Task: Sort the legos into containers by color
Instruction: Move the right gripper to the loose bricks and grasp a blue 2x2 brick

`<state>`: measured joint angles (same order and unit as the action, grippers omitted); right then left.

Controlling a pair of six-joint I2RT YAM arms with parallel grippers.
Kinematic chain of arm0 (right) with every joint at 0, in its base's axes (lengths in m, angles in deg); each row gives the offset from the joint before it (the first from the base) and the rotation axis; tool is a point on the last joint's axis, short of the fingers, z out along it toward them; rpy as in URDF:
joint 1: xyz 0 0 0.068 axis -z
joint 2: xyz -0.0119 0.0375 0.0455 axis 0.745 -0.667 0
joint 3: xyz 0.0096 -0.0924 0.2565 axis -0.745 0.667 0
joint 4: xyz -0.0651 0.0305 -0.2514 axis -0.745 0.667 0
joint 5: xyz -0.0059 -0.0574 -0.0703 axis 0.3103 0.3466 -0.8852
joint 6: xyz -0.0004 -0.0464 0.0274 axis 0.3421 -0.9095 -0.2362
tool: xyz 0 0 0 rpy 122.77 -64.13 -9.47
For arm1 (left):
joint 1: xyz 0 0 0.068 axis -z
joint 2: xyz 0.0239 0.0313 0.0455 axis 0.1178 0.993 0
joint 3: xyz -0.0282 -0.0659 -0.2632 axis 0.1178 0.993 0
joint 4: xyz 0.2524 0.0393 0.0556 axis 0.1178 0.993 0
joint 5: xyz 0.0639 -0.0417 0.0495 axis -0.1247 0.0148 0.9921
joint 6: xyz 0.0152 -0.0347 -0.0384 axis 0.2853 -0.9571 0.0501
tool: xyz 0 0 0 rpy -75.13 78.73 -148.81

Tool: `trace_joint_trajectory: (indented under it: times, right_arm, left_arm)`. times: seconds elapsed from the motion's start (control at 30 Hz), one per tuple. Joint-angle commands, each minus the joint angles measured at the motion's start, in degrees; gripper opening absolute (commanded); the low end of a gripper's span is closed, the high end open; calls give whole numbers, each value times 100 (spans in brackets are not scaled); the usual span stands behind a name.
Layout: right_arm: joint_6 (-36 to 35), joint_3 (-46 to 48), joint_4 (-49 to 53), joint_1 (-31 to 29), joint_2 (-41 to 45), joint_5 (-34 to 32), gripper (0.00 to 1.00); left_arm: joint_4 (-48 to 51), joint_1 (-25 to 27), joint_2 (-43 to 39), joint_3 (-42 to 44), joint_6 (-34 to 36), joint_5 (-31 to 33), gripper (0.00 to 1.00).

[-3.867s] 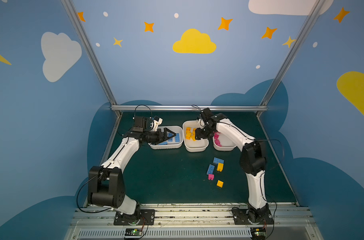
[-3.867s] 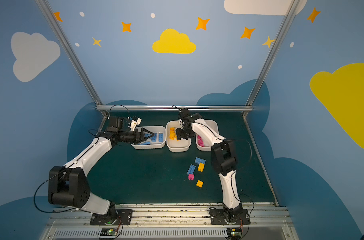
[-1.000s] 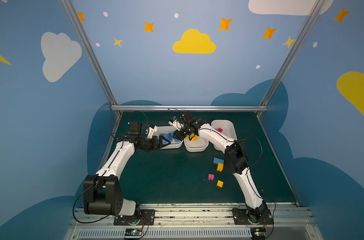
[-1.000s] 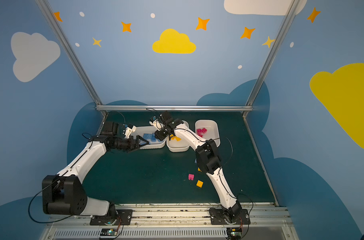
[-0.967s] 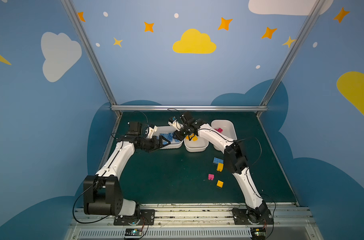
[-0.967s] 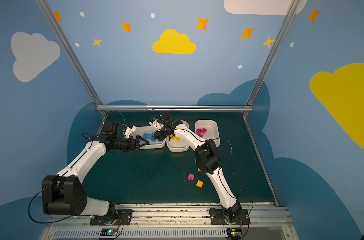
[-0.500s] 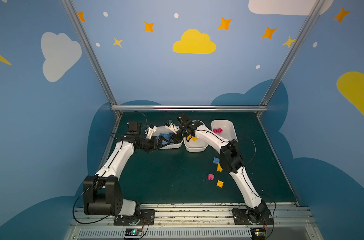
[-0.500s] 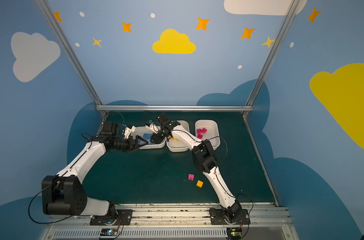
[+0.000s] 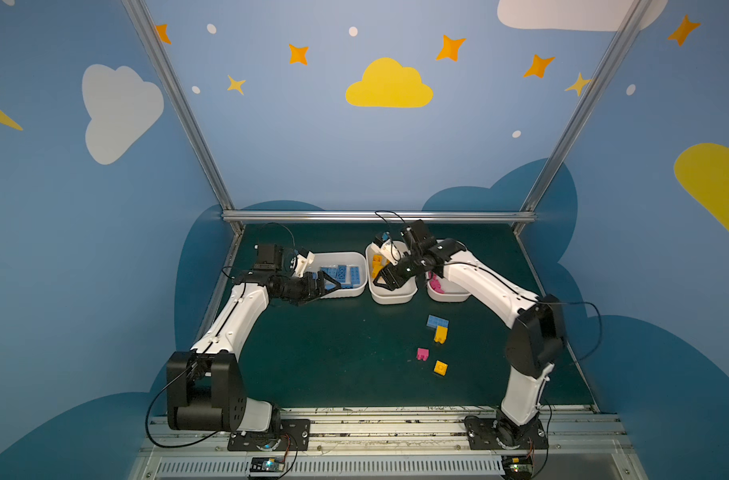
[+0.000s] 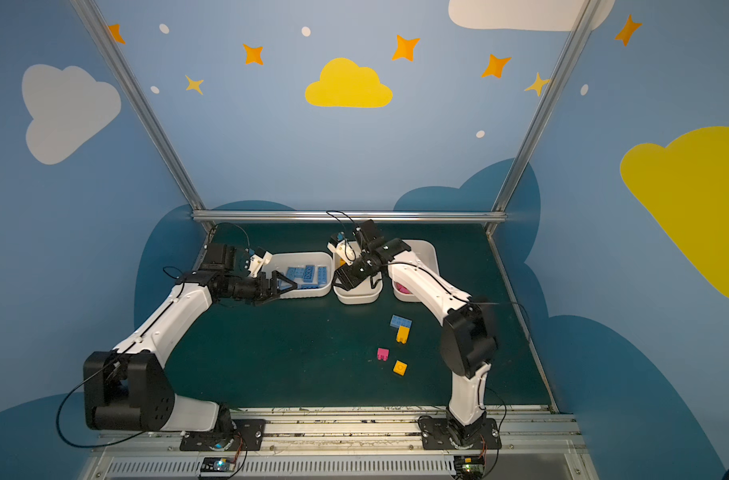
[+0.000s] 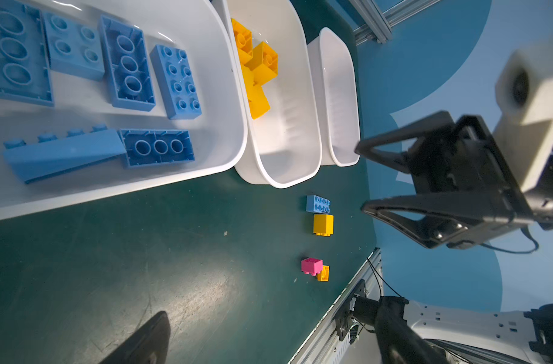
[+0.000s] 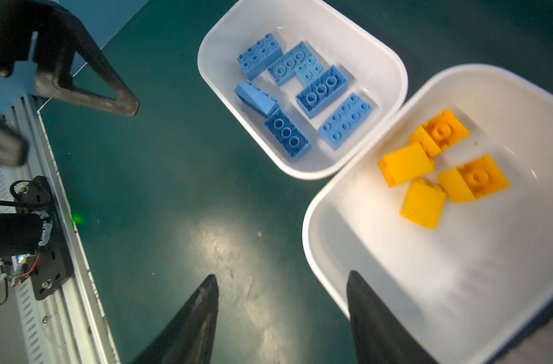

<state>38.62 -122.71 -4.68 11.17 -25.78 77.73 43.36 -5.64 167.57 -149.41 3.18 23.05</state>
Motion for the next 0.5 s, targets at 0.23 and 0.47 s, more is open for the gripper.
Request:
trace_joint_trajectory:
  times: [0.23,0.47]
  right_arm:
    - [-920,1785,1018,353,859,-1716,66]
    - [-1473,1906,1109,596,388,-2250,67]
  left_arm:
    - [-100,106,31,150,-29,-141,99]
    - [-210,225,50,176,-101,-127,99]
